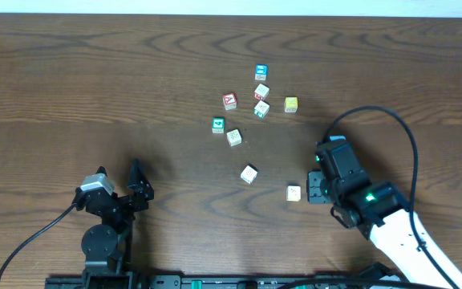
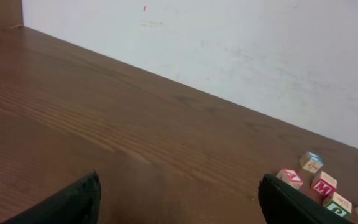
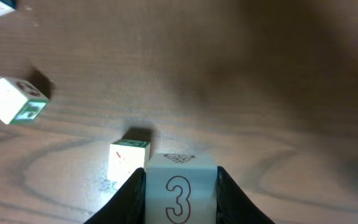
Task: Lift 5 blocks
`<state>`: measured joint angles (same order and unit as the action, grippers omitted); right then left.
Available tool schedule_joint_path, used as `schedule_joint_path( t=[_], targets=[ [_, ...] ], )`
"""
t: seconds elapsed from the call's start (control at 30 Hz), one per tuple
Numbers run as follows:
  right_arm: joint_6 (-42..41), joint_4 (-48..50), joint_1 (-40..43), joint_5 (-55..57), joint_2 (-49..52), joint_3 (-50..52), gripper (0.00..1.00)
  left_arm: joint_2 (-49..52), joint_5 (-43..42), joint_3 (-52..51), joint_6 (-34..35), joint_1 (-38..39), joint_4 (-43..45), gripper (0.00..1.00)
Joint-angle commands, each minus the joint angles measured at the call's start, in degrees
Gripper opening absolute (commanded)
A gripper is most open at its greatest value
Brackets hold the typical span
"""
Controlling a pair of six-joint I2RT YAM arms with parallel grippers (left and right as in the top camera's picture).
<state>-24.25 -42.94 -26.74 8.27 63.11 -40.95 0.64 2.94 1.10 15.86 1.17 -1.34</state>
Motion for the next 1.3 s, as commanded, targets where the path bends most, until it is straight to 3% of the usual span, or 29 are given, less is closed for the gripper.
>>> schedule_joint_path(
  t=[0.0, 0.27, 1.27],
  targets=[
    [-5.6, 2.75, 0.17, -1.29, -0.31, 3.69, 0.03, -0.02, 0.92, -0.87, -0.33, -0.17, -2.62, 0.81],
    [-6.6, 6.36, 0.07, -2.78, -0.04, 8.5, 0.04, -0.02, 0.92, -0.87, -0.33, -0.17, -2.62, 0.81],
    [-6.6, 12.76, 0.02, -6.14, 8.66, 8.83, 0.06, -0.02, 0.92, -0.87, -0.33, -0.17, -2.62, 0.81]
  ],
)
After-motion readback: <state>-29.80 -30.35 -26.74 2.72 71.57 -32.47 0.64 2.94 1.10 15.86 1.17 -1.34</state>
